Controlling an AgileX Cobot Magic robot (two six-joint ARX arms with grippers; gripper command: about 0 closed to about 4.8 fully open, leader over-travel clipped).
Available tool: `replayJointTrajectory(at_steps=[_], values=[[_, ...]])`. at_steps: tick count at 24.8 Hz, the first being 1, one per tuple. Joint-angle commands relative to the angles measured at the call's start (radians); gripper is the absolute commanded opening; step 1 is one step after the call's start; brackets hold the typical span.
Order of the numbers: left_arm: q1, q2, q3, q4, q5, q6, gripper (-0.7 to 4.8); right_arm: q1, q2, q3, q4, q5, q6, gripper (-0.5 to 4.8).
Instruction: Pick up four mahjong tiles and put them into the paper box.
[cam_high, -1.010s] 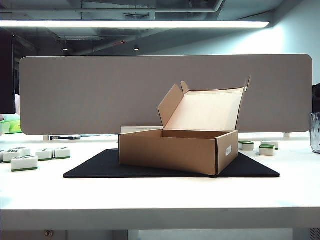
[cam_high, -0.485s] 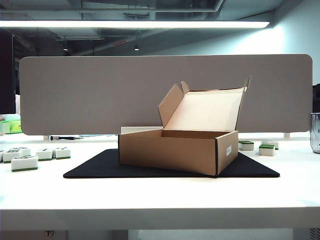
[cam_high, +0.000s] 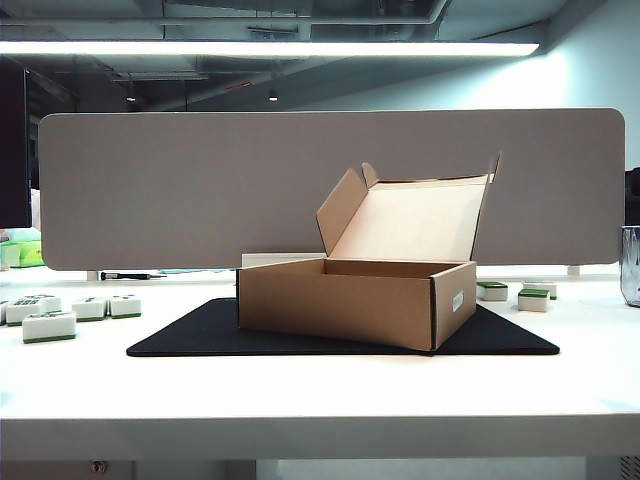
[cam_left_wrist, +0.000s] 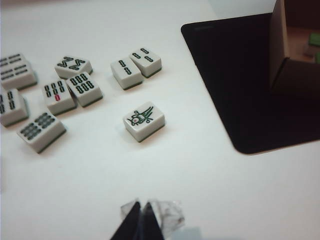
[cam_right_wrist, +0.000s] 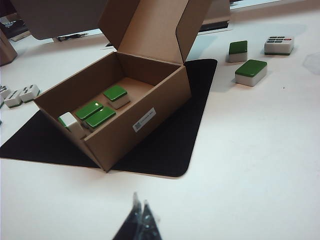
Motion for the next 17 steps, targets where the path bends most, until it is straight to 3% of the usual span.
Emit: replayJointTrajectory(at_steps=[1,5,11,14,17], values=[[0.001,-0.073,-0.005,0.013,-0.017,0.042,-0.05,0.0,-0.008,0.003,0.015,0.001,0.002,-0.01],[0.001,-0.209,-0.076,0.107,-0.017,0.023,-0.05,0.0,-0.008,0.003,0.015,0.001,0.002,-0.01],[0.001,-0.307,-0.249,0.278,-0.106,-0.195,-0.05,0.0,-0.008,0.003,0.014,0.0,0.002,-0.01],[0.001,-0.346,-0.301,0.291,-0.142,-0.258,-0.05,0.0,-0.008,0.003,0.015,0.0,0.003,-0.01],[0.001,-0.377,-0.328,0.275,-0.142,-0.258,-0.05,0.0,-0.008,0.003,0.015,0.001,0.002,-0.01]])
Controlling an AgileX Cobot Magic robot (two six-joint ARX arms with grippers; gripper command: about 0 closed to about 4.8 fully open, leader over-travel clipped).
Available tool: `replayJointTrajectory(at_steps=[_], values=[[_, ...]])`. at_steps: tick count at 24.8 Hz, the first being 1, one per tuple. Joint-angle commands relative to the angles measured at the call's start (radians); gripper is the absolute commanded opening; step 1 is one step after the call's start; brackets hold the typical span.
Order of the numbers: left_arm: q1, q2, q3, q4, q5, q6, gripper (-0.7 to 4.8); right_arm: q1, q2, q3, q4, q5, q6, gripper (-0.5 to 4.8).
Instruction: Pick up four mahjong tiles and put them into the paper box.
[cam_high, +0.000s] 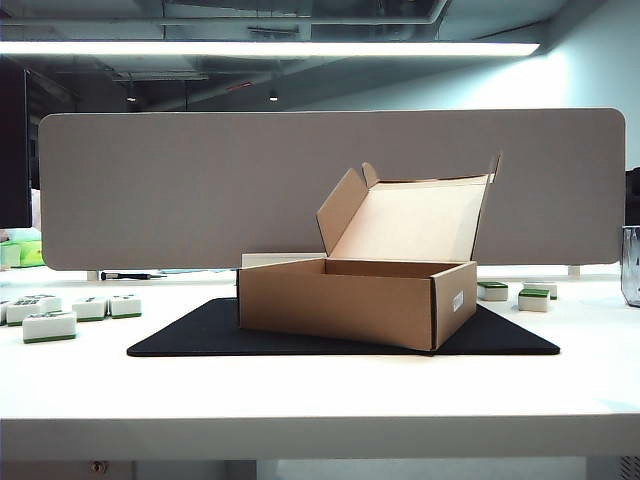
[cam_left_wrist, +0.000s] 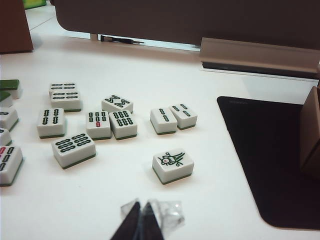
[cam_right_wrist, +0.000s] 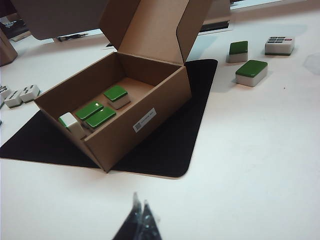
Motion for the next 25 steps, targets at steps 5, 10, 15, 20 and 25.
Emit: replayJointTrajectory(at_steps=[5,10,15,20,25], values=[[-0.002,-0.013,-0.011,-0.07,-0.003,-0.008,-0.05,0.0,-0.008,0.003,0.015,0.0,0.002,-0.01],[-0.002,-0.013,-0.011,-0.083,-0.002,-0.003,-0.05,0.0,-0.008,0.003,0.015,0.0,0.002,-0.01],[-0.002,-0.013,-0.011,-0.082,0.0,-0.003,-0.05,0.0,-0.008,0.003,0.015,0.0,0.002,-0.01],[-0.002,-0.013,-0.011,-0.082,0.0,-0.003,-0.05,0.0,-0.008,0.003,0.015,0.0,0.002,-0.01],[-0.002,-0.013,-0.011,-0.082,0.0,-0.003,-0.05,0.0,-0.008,0.003,0.015,0.001,-0.003,-0.01]])
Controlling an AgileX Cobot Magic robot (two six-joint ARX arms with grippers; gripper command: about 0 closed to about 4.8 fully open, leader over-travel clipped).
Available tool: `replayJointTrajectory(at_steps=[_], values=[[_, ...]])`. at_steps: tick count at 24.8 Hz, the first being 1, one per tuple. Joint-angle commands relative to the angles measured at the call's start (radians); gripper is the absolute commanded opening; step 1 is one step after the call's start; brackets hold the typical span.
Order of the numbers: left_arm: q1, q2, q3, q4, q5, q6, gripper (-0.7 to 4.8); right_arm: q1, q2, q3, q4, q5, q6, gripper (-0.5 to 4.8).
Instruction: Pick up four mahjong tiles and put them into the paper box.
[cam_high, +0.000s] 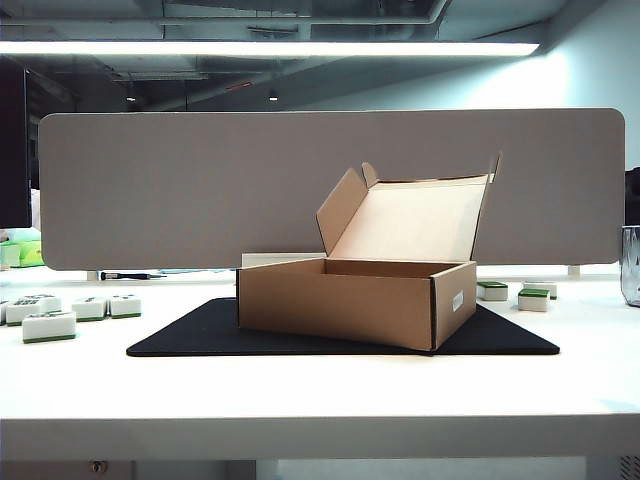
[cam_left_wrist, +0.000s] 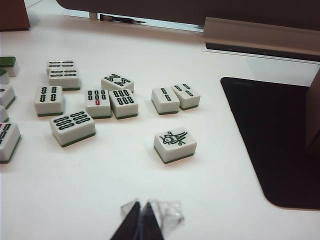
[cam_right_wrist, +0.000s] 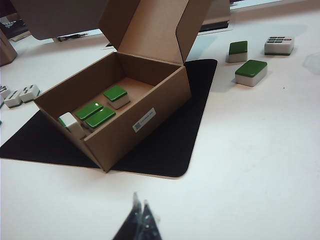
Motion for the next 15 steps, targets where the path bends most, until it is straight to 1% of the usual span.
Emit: replayJointTrajectory(at_steps=[1,3,4,6,7,9,11,13,15], values=[[-0.001,0.0,0.001,-0.014,0.001,0.001,-0.05,0.0,-0.008,0.003,0.015,0.001,-0.005,-0.01],[-0.001,0.0,0.001,-0.014,0.001,0.001,-0.05,0.0,-0.008,0.003,0.015,0.012,-0.013,-0.01],[-0.001,0.0,0.001,-0.014,0.0,0.001,-0.05,-0.001,-0.008,0.003,0.016,0.039,-0.033,-0.01],[-0.001,0.0,0.001,-0.014,0.0,0.001,-0.05,-0.001,-0.008,0.003,0.016,0.081,-0.035,-0.01],[-0.001,0.0,0.001,-0.014,0.0,0.001,-0.05,-0.001,-0.008,0.003,0.024,0.123,-0.033,-0.01],[-0.001,0.0,0.001,-0.014,0.0,0.0,-0.05,0.0,-0.009,0.002,0.026,0.194,0.03,-0.01],[-0.001,0.0,0.001,-0.014,0.001,0.0,-0.05,0.001,-0.009,-0.041,0.116,0.295,0.189,-0.01],[-0.001,0.0,0.001,-0.014,0.001,0.0,-0.05,0.001,-0.009,-0.079,0.179,0.34,0.256,-0.01],[-0.001,0.0,0.001,-0.014,0.0,0.001,-0.05,0.001,-0.009,-0.111,0.208,0.365,0.274,-0.01]])
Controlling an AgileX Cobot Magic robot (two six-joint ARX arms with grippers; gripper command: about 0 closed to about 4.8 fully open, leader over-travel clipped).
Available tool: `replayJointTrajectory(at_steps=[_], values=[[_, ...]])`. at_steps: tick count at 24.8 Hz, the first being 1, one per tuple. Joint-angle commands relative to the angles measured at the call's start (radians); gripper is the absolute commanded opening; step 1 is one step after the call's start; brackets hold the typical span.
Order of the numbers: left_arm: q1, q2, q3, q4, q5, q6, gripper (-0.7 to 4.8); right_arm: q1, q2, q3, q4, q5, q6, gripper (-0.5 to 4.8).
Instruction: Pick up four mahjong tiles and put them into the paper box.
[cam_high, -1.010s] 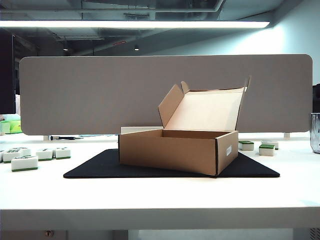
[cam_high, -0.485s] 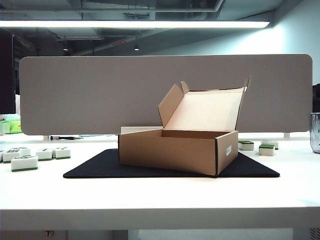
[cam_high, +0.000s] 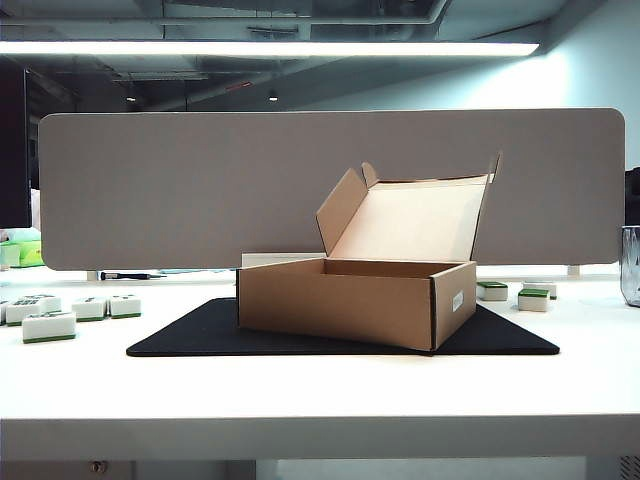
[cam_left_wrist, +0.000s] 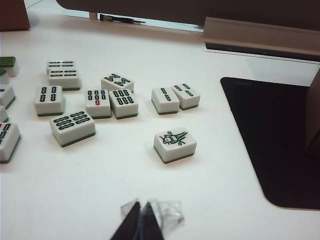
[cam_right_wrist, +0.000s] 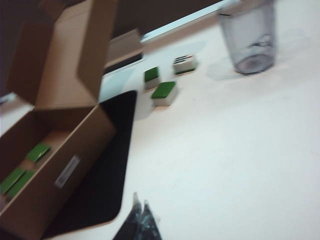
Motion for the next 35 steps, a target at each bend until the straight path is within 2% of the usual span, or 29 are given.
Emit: replayJointTrajectory(at_steps=[1,5,8,20,25,35], values=[[-0.001,0.0,0.001,-0.013,0.0,0.0,-0.05,0.001,-0.008,-0.042,0.074,0.056,0.062,-0.01],[-0.001,0.0,0.001,-0.013,0.001,0.001,-0.05,0.001,-0.008,-0.042,0.023,0.152,0.001,-0.01],[-0.001,0.0,0.001,-0.013,0.001,0.001,-0.05,0.001,-0.008,-0.042,0.023,0.155,-0.091,-0.01],[-0.001,0.0,0.001,-0.013,0.0,0.001,-0.05,0.001,-0.008,-0.042,0.022,0.147,-0.327,-0.01],[-0.001,0.0,0.001,-0.013,0.0,0.001,-0.05,0.001,-0.008,-0.042,0.024,0.152,-0.383,-0.01],[-0.001,0.0,0.001,-0.013,0.0,0.0,-0.05,0.0,-0.008,-0.042,0.025,0.155,-0.384,-0.01]])
